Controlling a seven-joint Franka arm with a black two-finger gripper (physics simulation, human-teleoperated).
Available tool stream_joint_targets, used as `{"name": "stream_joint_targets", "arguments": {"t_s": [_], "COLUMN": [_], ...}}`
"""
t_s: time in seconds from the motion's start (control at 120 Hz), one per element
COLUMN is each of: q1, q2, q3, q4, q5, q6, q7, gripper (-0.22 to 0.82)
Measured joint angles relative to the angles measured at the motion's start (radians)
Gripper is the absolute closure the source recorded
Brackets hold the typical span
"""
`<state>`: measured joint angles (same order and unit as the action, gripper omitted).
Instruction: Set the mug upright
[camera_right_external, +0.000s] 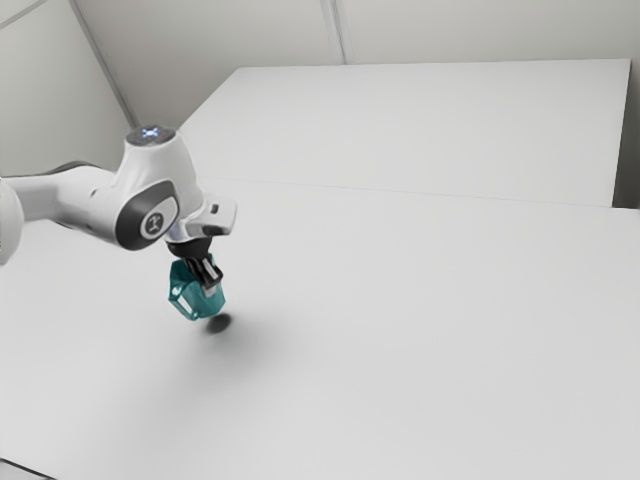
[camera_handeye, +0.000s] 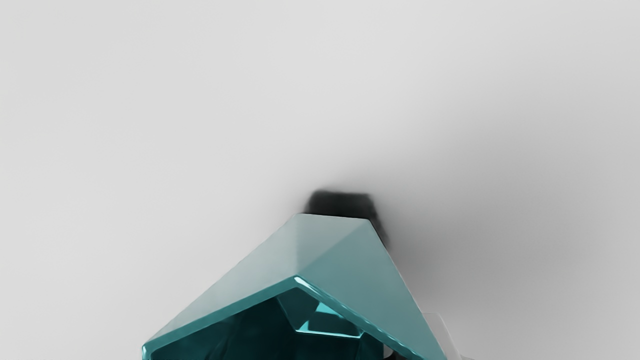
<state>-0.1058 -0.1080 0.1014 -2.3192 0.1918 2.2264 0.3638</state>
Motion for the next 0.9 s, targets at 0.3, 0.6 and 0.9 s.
{"name": "stream_joint_targets", "arguments": {"t_s": [0.3,0.6,0.9], "q1": [0.0,0.0,0.005], "q2": [0.052,0.082,0.058], "q3": [0.0,0.0,-0.008], "q4": [-0.002,-0.003,-0.01], "q5": [0.011,0.013,0.005], "q6": [0.048,0.075,0.079], "q7": [-0.065,-0.109,-0.147], "gripper": [0.79,0.79,0.64]}}
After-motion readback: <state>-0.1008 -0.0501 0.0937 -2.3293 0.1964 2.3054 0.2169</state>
